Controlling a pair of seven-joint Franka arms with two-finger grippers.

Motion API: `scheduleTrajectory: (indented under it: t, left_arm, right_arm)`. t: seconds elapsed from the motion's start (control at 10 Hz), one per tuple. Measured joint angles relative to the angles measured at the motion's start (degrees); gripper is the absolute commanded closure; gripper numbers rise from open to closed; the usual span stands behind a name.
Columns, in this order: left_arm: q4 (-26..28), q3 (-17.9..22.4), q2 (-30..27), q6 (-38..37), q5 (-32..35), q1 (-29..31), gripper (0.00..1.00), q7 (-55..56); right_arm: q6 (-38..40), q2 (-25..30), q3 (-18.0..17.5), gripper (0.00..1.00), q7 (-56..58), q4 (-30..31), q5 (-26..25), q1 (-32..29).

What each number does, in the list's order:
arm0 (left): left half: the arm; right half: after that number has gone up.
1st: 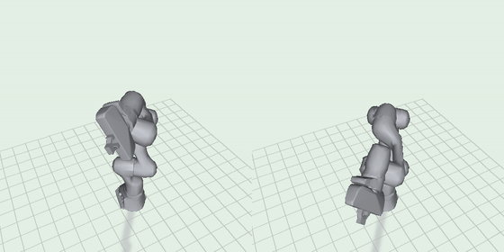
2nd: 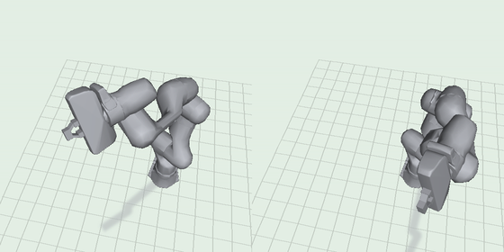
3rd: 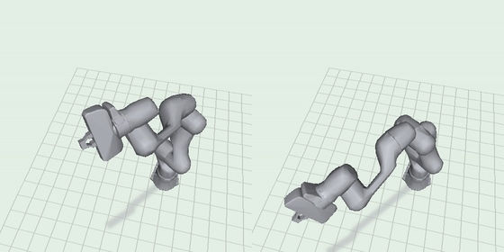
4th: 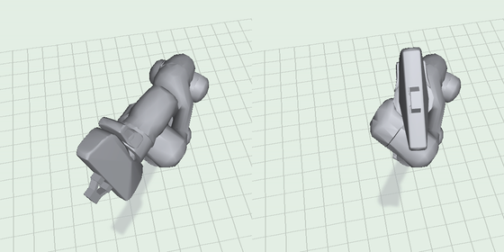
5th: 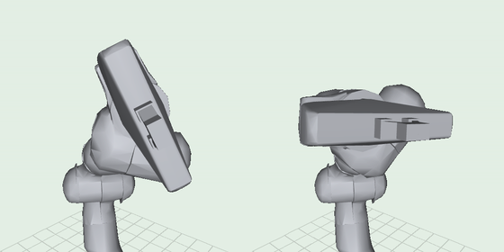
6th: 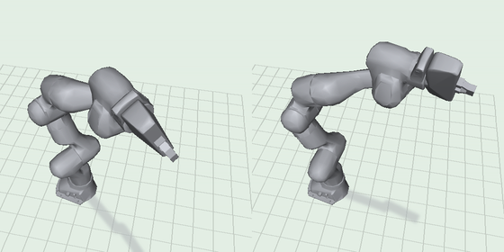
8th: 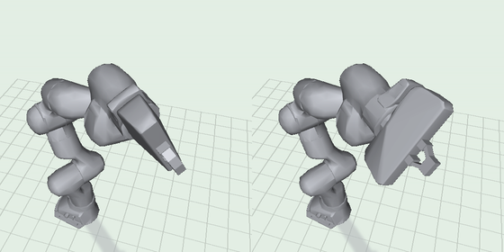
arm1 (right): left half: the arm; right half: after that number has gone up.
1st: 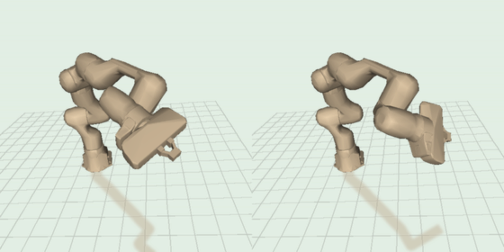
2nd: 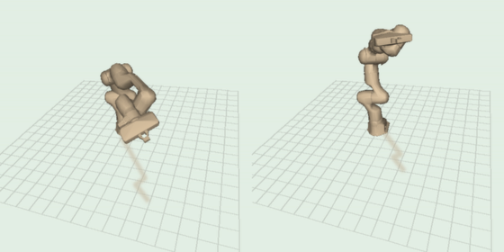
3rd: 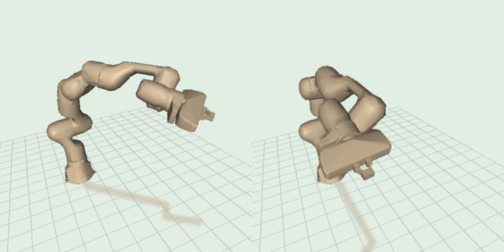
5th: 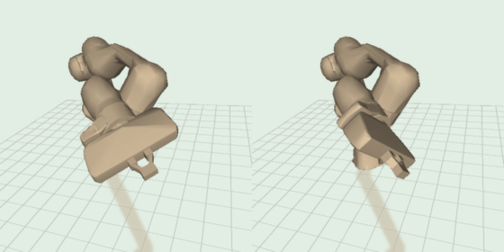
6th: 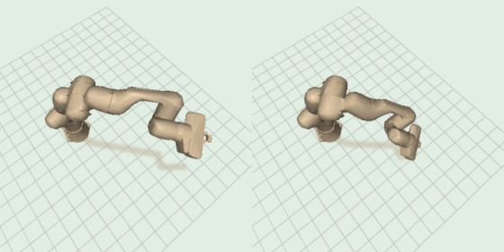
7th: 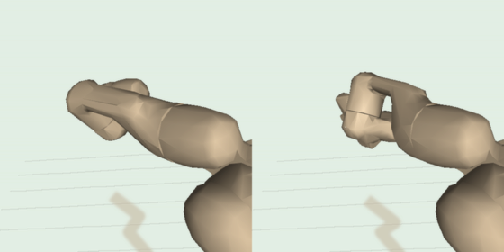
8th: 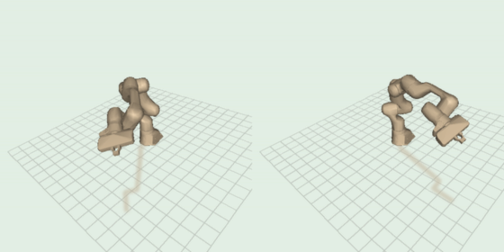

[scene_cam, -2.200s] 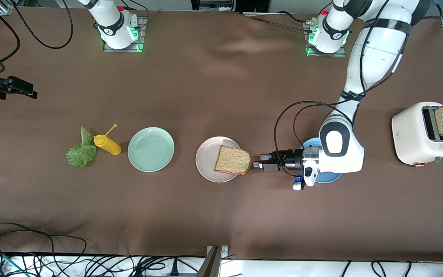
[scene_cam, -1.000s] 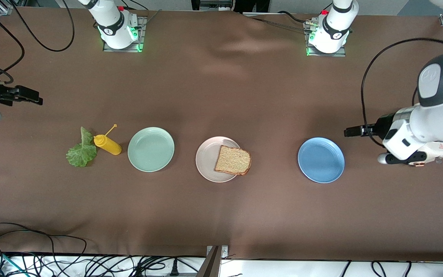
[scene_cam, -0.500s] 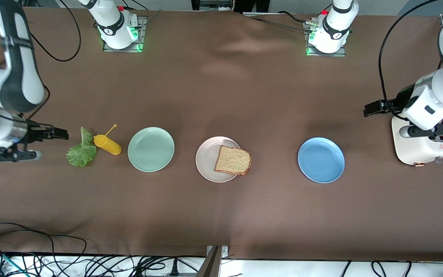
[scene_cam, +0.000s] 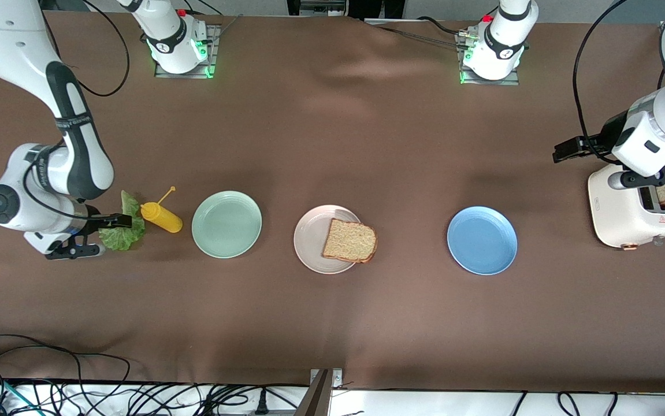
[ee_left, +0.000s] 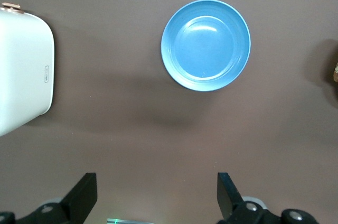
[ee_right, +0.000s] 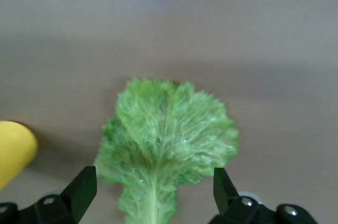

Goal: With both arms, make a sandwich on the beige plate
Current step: 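Grasp the green lettuce leaf by its stem with the right gripper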

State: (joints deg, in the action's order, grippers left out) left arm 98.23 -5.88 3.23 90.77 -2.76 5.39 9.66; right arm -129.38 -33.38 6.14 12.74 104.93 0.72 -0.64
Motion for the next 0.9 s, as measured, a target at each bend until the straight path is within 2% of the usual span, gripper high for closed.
scheduleTrajectory:
  t: [0.1, 0.2, 0.3, 0.5, 0.7, 0.9]
  left_arm:
    - [0.0, 0.1, -0.2, 0.2, 0.0, 1.1, 0.0, 0.0]
    - [-0.1, 0.2, -0.5, 0.4, 0.0, 2.1, 0.0, -0.1]
    - [-0.3, 0.4, -0.7, 0.4, 0.0, 2.3, 0.0, -0.1]
    - [-0.4, 0.5, -1.0, -0.1, 0.0, 2.3, 0.0, 0.3]
    - [-0.6, 0.7, -1.2, -0.9, 0.0, 3.0, 0.0, 0.9]
    - [-2.6, 0.8, -1.4, -3.0, 0.0, 3.6, 0.0, 1.0]
  right_arm:
    - [-1.9, -0.8, 0.2, 0.36, 0.0, 1.8, 0.0, -0.1]
    - [-2.5, -0.9, 0.2, 0.73, 0.0, 2.6, 0.0, -0.1]
    - [-2.3, -0.8, 0.3, 0.9, 0.0, 2.7, 0.0, -0.1]
    - [1.0, -0.1, 0.5, 1.0, 0.0, 2.1, 0.0, -0.1]
    - [7.4, 0.3, 0.4, 1.0, -0.1, -0.8, 0.0, 0.0]
    - [15.3, 1.0, 0.2, 1.0, -0.1, -6.5, 0.0, 0.1]
